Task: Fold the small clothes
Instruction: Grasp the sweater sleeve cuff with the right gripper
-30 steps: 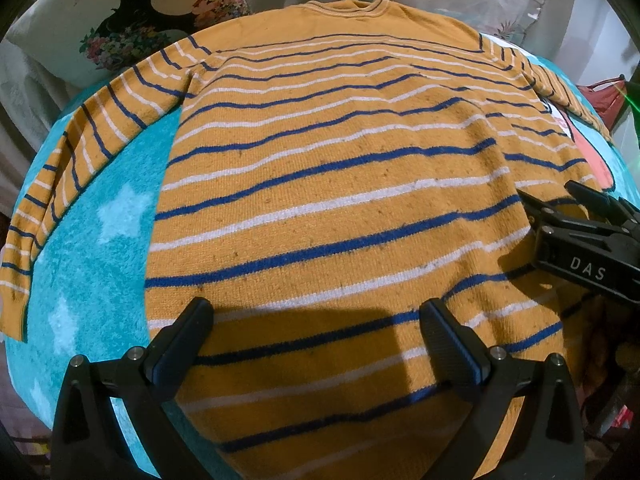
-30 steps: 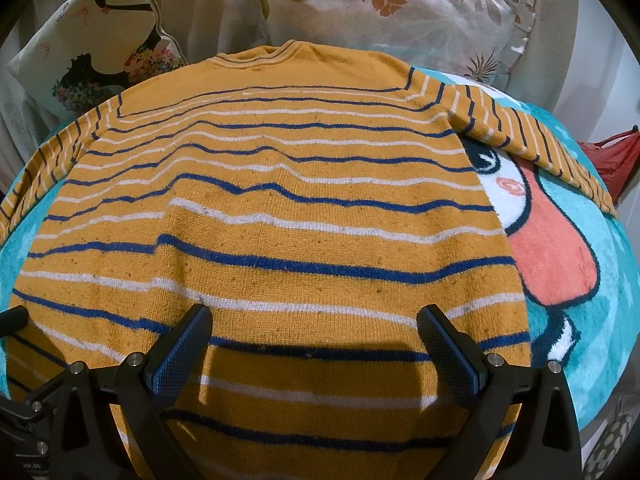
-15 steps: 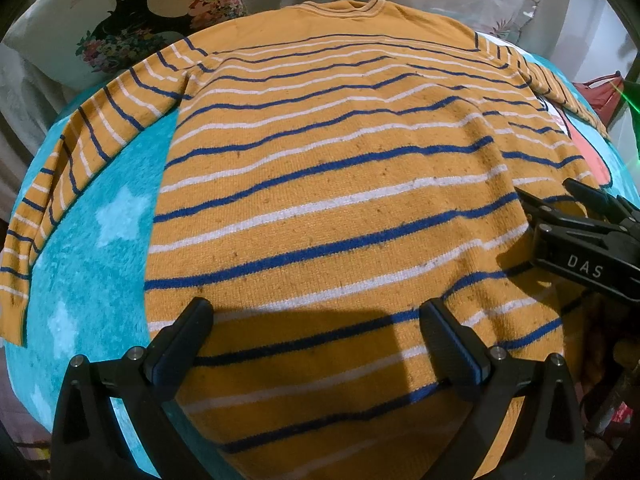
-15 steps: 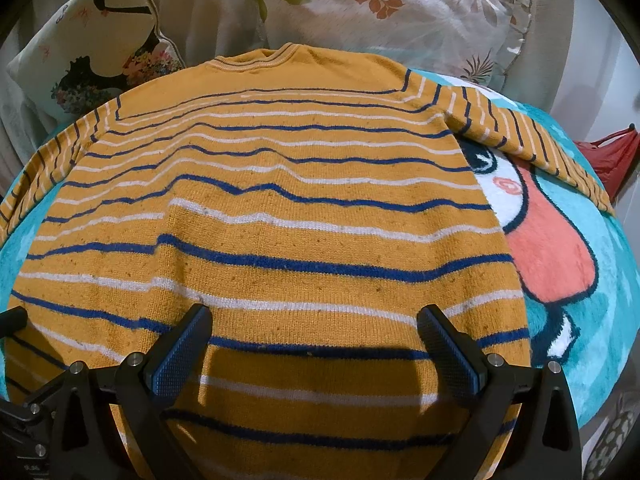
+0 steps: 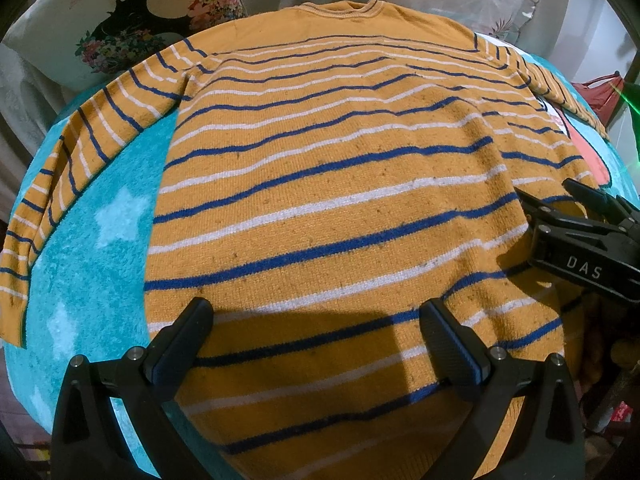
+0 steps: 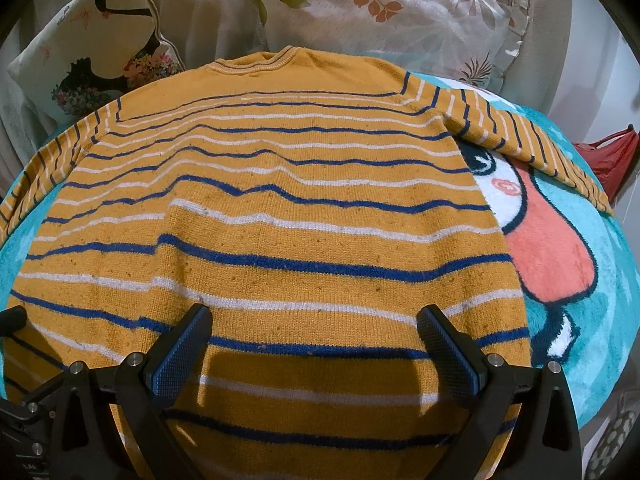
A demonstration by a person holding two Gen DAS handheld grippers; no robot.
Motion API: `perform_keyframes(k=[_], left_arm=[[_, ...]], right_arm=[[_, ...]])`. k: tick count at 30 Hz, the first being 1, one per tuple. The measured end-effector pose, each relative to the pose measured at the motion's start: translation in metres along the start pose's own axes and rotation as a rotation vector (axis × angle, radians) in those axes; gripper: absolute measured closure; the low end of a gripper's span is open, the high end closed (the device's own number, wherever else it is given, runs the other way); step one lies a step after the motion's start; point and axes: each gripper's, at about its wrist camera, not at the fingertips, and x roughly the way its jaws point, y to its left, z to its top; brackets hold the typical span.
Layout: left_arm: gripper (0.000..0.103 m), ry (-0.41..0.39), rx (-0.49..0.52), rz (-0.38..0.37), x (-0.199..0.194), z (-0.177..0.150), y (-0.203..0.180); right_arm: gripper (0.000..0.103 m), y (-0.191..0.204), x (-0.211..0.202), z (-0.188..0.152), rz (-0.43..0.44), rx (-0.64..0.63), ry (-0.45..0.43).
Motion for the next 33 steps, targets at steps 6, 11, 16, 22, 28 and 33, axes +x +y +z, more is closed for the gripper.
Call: perform_keyframes(k=[6, 11, 16, 22, 28, 33], left_arm=[[0.000, -0.001, -0.004, 0.009, -0.001, -0.001, -0.001], [0.000, 0.018, -0.012, 0.013, 0.002, 0.005, -0.001], [0.024, 0.095, -0.115, 0.023, -0.003, 0.026, 0.006], [0.036, -0.086, -0.265, 0.100, -0.077, 0.052, -0.002], [0.023, -0.201, -0.326, 0.170, -0.115, 0.066, -0.025], [0.023, -0.140, -0.390, 0.182, -0.104, 0.062, -0.037]], right_arm=[[0.000, 0.000, 0.002, 0.004, 0.001, 0.000, 0.023], [0.000, -0.001, 0.008, 0.015, 0.044, -0.051, 0.065], [0.000, -0.002, 0.014, 0.031, 0.143, -0.123, 0.176], [0.014, -0.100, -0.016, 0.084, 0.484, 0.120, 0.115], [0.021, -0.294, 0.007, 0.085, 0.238, 0.491, 0.027], [0.024, -0.417, 0.027, 0.049, 0.109, 0.762, 0.029]])
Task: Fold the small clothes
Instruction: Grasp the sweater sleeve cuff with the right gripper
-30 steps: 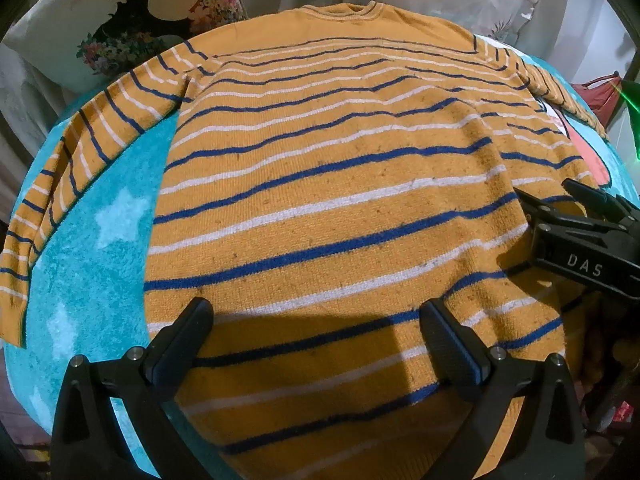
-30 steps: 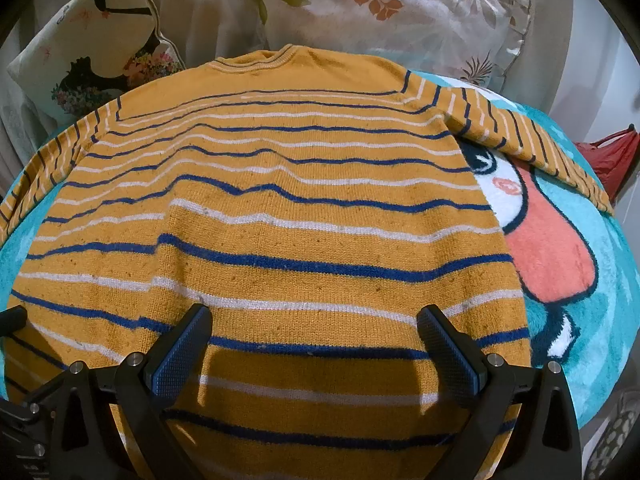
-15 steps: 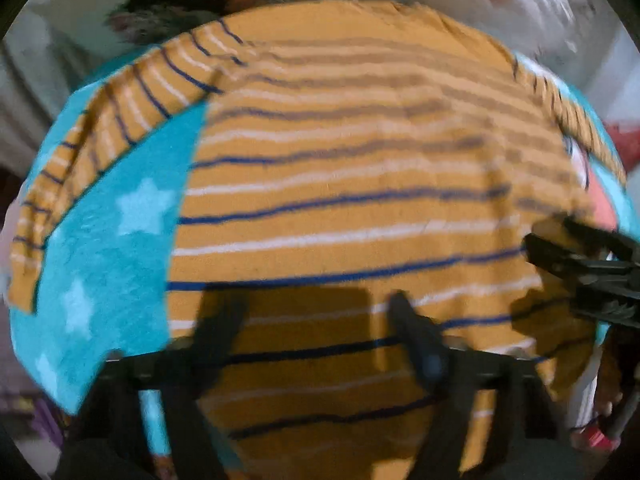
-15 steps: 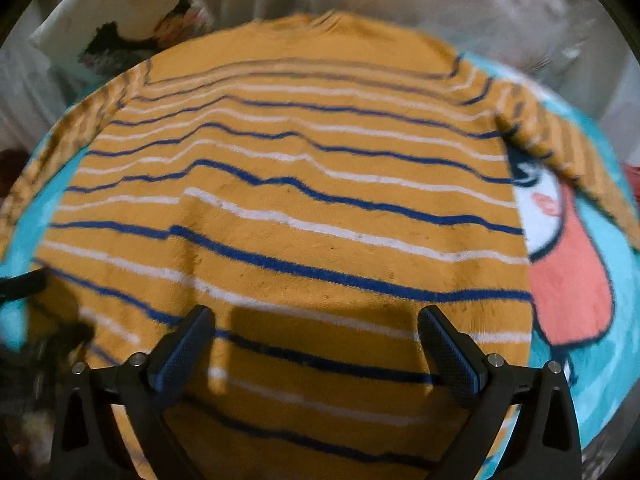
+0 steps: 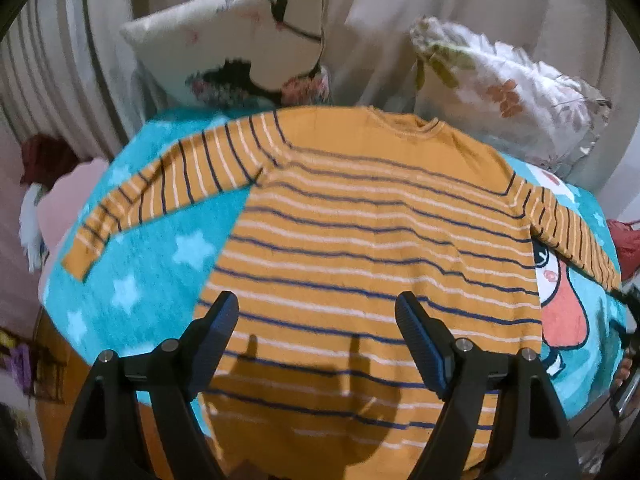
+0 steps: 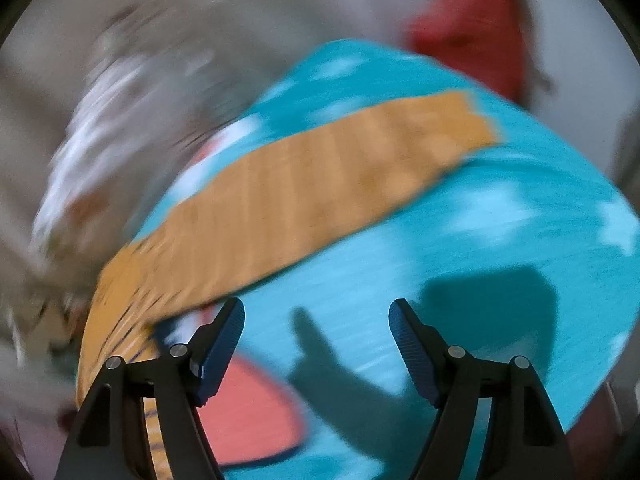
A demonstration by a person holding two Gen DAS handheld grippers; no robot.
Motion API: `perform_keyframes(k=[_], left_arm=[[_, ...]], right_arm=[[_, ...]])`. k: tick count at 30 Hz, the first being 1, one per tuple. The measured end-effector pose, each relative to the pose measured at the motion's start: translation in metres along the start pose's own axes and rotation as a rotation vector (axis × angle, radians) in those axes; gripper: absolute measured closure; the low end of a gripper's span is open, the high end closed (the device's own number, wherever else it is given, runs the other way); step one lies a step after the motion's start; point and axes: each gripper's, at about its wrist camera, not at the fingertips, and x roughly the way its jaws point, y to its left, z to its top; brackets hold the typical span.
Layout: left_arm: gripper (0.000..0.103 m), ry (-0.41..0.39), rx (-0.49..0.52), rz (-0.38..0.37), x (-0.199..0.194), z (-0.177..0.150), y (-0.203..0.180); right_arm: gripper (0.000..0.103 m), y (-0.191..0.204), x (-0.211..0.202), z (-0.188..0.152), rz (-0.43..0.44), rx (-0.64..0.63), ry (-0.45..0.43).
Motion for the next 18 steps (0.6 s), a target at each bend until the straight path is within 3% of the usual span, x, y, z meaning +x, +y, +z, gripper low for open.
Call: perform_keyframes(k=[4, 11, 12, 13, 15, 18], left_arm=[[0.023, 0.025, -0.017, 0.021, 0.001, -0.009, -0.016], [0.023, 0.039, -0.023, 0.048, -0.005, -0.022, -0.038], [0.023, 0.041, -0.030, 0.051, -0.006, -0.025, -0.038], [0.023, 0.042, -0.036, 0.054, -0.007, -0.026, -0.038], [0.023, 0.045, -0.053, 0.061, -0.008, -0.030, -0.037], [0.023, 0.059, -0.072, 0.077, -0.009, -0.038, -0.031]], right_arm=[[0.027, -0.030, 0.007, 0.024, 0.042, 0.050, -0.033], [0.029, 0.002, 0.044, 0.069, -0.012, -0.059, -0.066], [0.037, 0.006, 0.050, 0.077, -0.037, -0.073, -0.068], [0.060, 0.008, 0.052, 0.079, -0.056, -0.084, -0.068], [0.086, 0.012, 0.061, 0.090, -0.052, -0.076, -0.044], [0.091, 0.010, 0.055, 0.098, -0.008, -0.043, -0.048]])
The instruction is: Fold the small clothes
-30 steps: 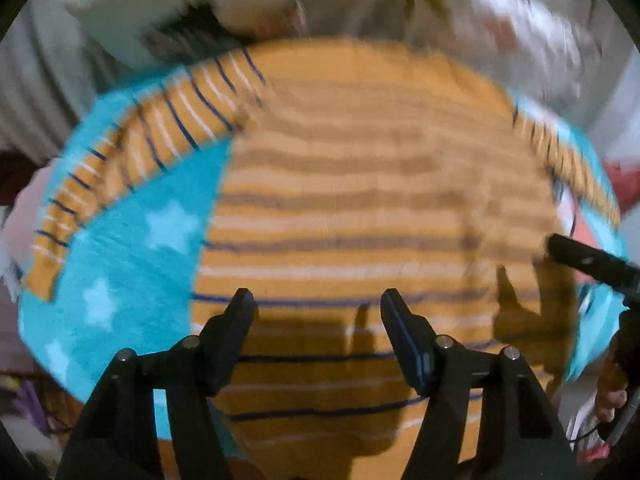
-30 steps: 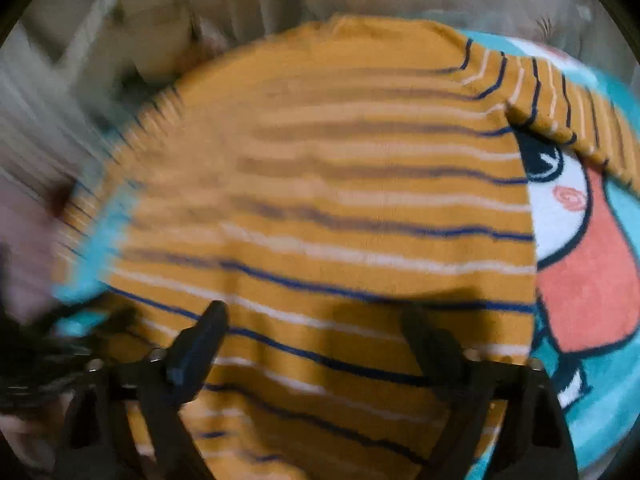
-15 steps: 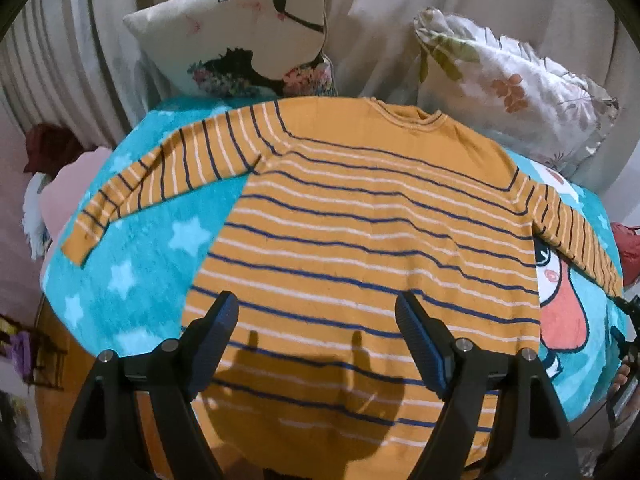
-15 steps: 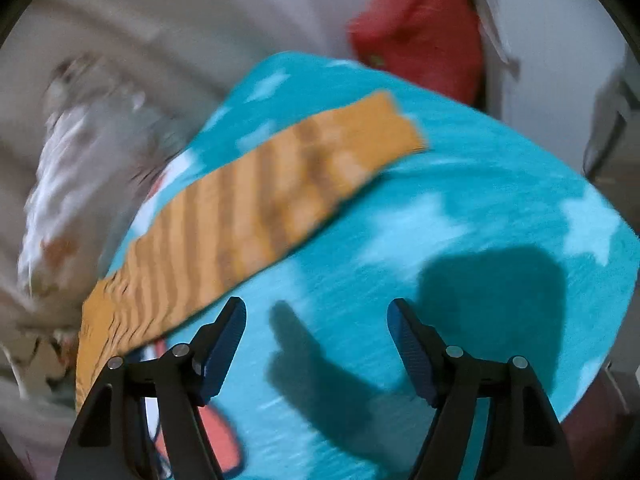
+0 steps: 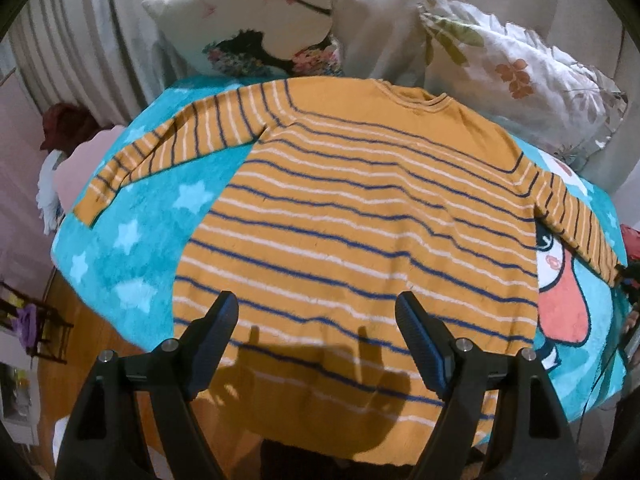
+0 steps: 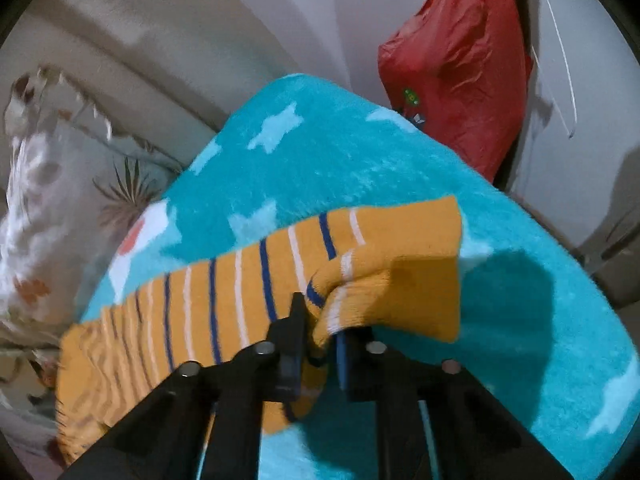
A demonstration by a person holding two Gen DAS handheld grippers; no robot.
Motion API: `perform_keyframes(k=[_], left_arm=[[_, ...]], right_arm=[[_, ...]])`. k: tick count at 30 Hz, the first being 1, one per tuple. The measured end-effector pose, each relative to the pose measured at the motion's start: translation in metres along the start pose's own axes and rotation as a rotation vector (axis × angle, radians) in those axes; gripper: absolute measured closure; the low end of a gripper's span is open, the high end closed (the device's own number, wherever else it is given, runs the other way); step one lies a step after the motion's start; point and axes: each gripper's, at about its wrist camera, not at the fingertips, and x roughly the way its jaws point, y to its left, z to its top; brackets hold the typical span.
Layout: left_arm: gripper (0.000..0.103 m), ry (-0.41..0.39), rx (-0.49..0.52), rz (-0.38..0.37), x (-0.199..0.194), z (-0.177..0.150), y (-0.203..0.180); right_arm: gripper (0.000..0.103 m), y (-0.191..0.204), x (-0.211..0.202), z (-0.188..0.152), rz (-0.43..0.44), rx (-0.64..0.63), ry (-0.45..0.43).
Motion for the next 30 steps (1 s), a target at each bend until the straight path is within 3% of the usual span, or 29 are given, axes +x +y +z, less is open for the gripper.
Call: perform_keyframes(k=[4, 8, 13, 18, 23, 26, 30], left_arm=[[0.023, 0.023, -0.037, 0.005, 0.005, -0.008, 0.017], [0.023, 0.043, -0.102, -0.037, 0.018, -0.006, 0.040], [0.023, 0.026, -0.121, -0.104, 0.032, 0.009, 0.068], [0.023, -0.021, -0.176, -0.152, 0.040, 0.028, 0.126], [0.023, -0.034, -0.232, -0.130, 0.048, 0.031, 0.200], [0.023, -0.044, -0.252, -0.095, 0.051, 0.027, 0.241], [0.023, -0.042, -0.296, -0.054, 0.055, 0.018, 0.290]], right_arm=[[0.091, 0.016, -0.032, 0.007, 0.030, -0.049, -0.068], [0.091, 0.054, -0.061, 0.006, 0.053, -0.117, -0.105], [0.091, 0.151, -0.084, -0.030, 0.109, -0.313, -0.097], [0.091, 0.272, -0.073, -0.106, 0.207, -0.494, -0.013], [0.092, 0.401, -0.036, -0.213, 0.286, -0.682, 0.117], [0.092, 0.464, -0.006, -0.282, 0.250, -0.830, 0.156], [0.087, 0.514, 0.032, -0.359, 0.172, -0.976, 0.219]])
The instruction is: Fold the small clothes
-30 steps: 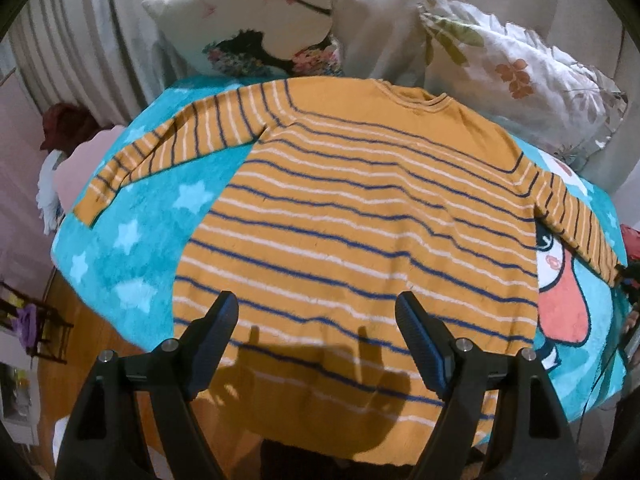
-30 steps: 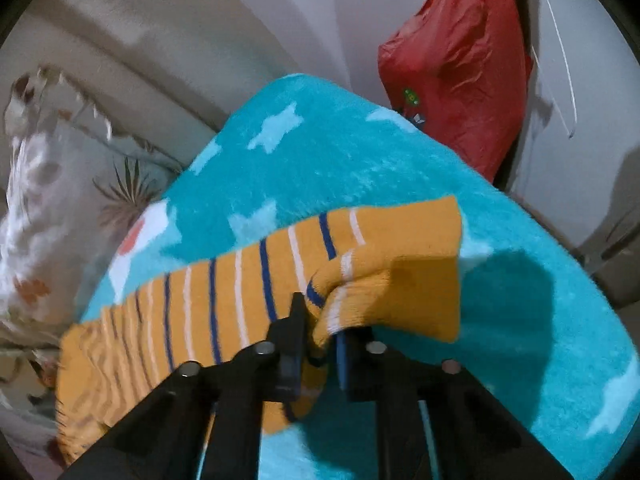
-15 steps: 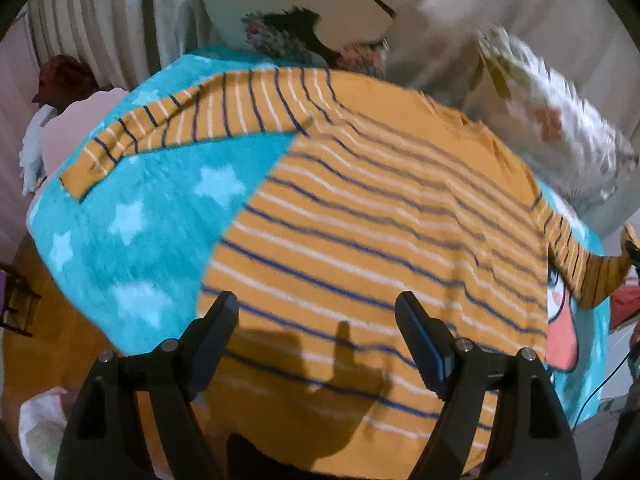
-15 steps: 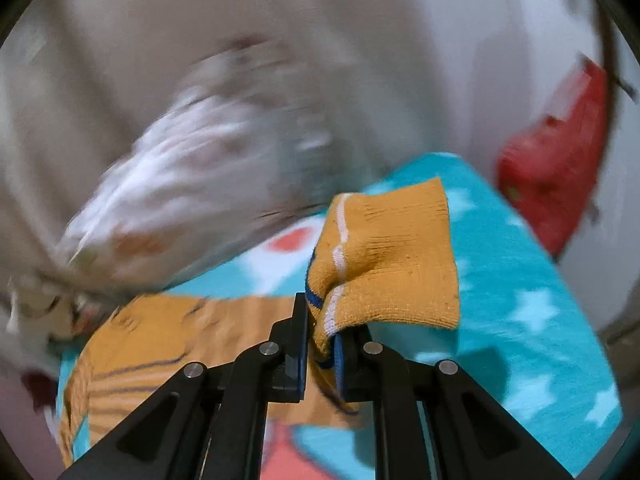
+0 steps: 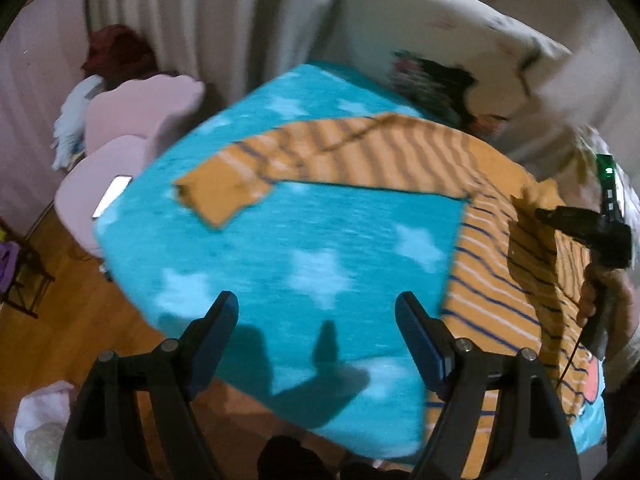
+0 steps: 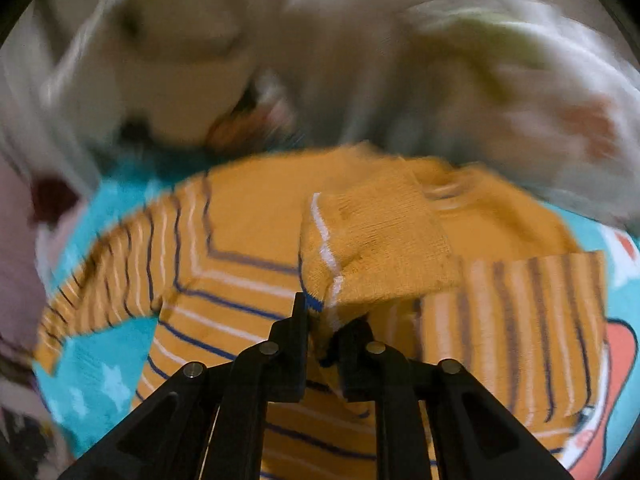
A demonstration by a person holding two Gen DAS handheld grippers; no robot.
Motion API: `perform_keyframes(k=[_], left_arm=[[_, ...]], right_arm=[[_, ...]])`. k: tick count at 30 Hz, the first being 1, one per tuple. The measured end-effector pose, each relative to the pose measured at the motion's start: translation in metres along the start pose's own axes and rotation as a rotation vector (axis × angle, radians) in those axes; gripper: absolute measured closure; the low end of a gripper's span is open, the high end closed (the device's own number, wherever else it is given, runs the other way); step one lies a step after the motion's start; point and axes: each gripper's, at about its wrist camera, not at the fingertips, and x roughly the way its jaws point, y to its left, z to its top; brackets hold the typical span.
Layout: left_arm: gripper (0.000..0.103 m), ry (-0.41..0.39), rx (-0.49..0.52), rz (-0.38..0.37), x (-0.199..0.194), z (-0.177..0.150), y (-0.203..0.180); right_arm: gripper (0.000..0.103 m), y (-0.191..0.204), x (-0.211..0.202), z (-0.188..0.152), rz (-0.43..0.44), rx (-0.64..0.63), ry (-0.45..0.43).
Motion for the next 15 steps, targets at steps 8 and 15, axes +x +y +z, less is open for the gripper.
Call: perform_keyframes(k=[8, 15], left_arm=[[0.023, 0.018, -0.135, 0.056, 0.009, 0.003, 0.073], [0.023, 0.025, -0.216, 0.087, 0.008, -0.004, 0.104]], right_arm=[[0.069, 0.139, 0.011, -0.031, 0.058, -0.388, 0.030], [0.053, 0.190, 0.012, -0.036, 0.170, -0.427, 0.073]])
